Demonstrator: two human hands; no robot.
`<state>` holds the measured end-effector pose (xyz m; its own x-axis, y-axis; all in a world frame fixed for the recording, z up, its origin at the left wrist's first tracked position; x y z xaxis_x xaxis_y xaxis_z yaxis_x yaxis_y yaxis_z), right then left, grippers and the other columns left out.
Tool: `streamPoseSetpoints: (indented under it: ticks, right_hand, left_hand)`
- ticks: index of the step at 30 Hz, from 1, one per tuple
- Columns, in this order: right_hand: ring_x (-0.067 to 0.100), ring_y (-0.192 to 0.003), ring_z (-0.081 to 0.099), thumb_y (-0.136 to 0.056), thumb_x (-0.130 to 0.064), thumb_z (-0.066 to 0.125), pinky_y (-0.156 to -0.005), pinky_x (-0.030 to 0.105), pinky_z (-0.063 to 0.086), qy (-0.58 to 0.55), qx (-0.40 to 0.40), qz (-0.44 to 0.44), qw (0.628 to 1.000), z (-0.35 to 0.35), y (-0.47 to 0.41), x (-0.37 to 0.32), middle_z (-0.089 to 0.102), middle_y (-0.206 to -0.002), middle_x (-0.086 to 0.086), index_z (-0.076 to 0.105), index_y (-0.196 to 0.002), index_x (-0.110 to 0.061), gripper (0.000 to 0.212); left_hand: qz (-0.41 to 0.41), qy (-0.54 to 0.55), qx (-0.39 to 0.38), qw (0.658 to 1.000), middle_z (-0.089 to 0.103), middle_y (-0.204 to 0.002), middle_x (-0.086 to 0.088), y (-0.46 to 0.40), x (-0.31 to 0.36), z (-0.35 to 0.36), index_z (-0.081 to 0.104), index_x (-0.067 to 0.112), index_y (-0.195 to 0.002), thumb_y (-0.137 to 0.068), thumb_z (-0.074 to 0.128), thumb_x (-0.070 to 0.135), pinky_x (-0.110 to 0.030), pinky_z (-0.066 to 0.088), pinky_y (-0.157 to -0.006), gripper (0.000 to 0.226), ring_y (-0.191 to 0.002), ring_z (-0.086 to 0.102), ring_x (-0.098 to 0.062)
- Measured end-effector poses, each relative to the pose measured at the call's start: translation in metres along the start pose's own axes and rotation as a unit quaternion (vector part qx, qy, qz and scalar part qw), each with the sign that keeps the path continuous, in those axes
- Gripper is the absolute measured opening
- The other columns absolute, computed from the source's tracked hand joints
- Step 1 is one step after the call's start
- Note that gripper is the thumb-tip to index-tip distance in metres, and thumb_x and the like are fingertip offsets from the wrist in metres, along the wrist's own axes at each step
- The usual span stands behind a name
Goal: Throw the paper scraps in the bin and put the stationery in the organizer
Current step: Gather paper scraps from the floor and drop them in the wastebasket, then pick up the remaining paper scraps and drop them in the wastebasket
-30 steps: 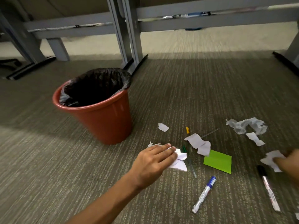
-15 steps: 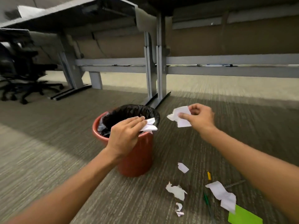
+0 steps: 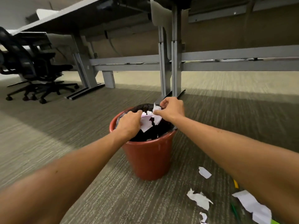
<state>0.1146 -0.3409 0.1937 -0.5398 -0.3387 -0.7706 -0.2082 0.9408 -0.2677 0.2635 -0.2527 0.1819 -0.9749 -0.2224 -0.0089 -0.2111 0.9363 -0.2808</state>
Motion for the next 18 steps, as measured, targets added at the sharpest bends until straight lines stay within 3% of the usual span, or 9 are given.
streamPoseSetpoints:
  ticks: [4, 5, 7, 10, 12, 18]
  right_hand:
    - [0.023, -0.113, 0.061, -0.066, -0.044, 0.085, -0.088, 0.034, 0.051, 0.098, -0.075, -0.057, 0.991, 0.021, 0.011, -0.005, 0.065, -0.121, 0.005, 0.063, -0.121, -0.021, 0.063]
    - [0.024, -0.116, 0.060, -0.068, -0.046, 0.083, -0.090, 0.035, 0.051, 0.111, -0.080, -0.082, 0.987, 0.020, 0.017, -0.006, 0.064, -0.124, 0.004, 0.060, -0.125, -0.021, 0.066]
    - [0.022, -0.122, 0.057, -0.073, -0.050, 0.077, -0.096, 0.037, 0.051, 0.147, -0.081, -0.141, 0.976, 0.014, 0.031, -0.006, 0.062, -0.130, 0.001, 0.057, -0.131, -0.021, 0.068]
    - [0.021, -0.139, 0.040, -0.080, -0.052, 0.069, -0.109, 0.039, 0.041, 0.221, -0.080, -0.226, 0.945, 0.005, 0.059, 0.002, 0.049, -0.147, 0.002, 0.053, -0.136, -0.021, 0.066]
    - [0.022, -0.143, 0.033, -0.084, -0.053, 0.063, -0.112, 0.039, 0.037, 0.253, -0.076, -0.260, 0.929, -0.004, 0.076, 0.014, 0.042, -0.152, 0.005, 0.050, -0.137, -0.020, 0.064]
    - [0.023, -0.137, 0.043, -0.089, -0.058, 0.049, -0.108, 0.036, 0.040, 0.307, -0.069, -0.293, 0.903, -0.056, 0.124, 0.068, 0.043, -0.151, 0.009, 0.051, -0.135, -0.015, 0.063]
  left_hand:
    - [-0.112, 0.102, -0.075, 0.986, 0.017, -0.157, -0.027, 0.006, -0.043, 0.030, 0.007, 0.000, -0.150, -0.092, 0.055, 0.047, -0.050, 0.027, -0.115, 0.089, -0.146, 0.019, -0.038]
    - [-0.130, 0.120, -0.061, 0.982, 0.012, -0.158, -0.027, 0.009, -0.049, 0.029, 0.004, 0.000, -0.151, -0.092, 0.051, 0.051, -0.051, 0.022, -0.117, 0.091, -0.148, 0.013, -0.038]
    - [-0.134, 0.143, 0.010, 0.980, 0.021, -0.156, -0.027, 0.017, -0.050, 0.016, 0.015, 0.000, -0.149, -0.093, 0.049, 0.051, -0.052, 0.025, -0.116, 0.083, -0.145, 0.020, -0.039]
    - [-0.047, 0.143, 0.133, 0.980, 0.045, -0.140, -0.022, 0.036, -0.016, -0.012, 0.039, 0.001, -0.136, -0.093, 0.051, 0.042, -0.048, 0.037, -0.108, 0.061, -0.131, 0.041, -0.037]
    - [0.016, 0.135, 0.172, 0.976, 0.052, -0.130, -0.016, 0.049, 0.018, -0.021, 0.047, 0.004, -0.128, -0.092, 0.053, 0.038, -0.046, 0.043, -0.101, 0.050, -0.122, 0.047, -0.032]
    - [0.297, 0.099, 0.149, 0.938, 0.055, -0.123, -0.012, 0.094, 0.151, -0.009, 0.054, 0.007, -0.120, -0.091, 0.051, 0.038, -0.040, 0.050, -0.090, 0.042, -0.113, 0.053, -0.025]
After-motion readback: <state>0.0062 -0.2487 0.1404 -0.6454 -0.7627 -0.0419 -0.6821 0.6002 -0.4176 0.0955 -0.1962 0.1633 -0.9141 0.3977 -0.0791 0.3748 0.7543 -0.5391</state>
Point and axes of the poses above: each hand's wrist, its own y-axis away from the middle knuckle, its own z-axis out of the palm, x = y × z, the point moved 10 cm from there along -y, towards the middle knuckle
